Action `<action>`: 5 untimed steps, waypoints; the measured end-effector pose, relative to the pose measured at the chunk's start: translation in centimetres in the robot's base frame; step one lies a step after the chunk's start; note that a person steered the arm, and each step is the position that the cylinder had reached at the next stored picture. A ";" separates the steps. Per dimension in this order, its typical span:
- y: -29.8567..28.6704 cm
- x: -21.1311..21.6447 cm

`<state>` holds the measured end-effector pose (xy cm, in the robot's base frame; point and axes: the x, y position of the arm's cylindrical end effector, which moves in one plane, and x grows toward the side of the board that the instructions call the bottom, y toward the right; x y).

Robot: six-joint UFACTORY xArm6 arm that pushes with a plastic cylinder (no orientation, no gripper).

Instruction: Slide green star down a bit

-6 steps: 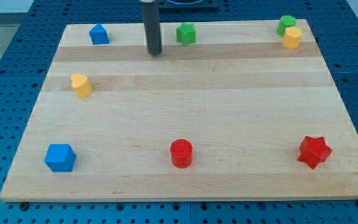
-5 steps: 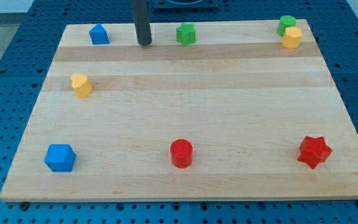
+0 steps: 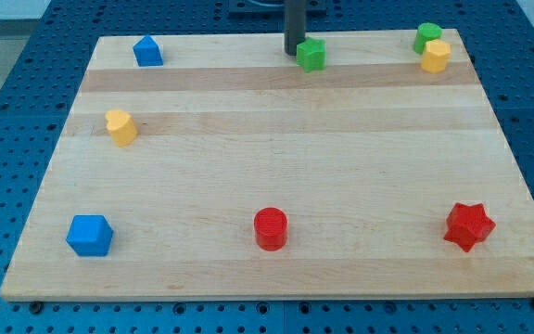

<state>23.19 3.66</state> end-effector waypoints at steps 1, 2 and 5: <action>2.6 0.8; 4.7 2.3; 4.9 6.6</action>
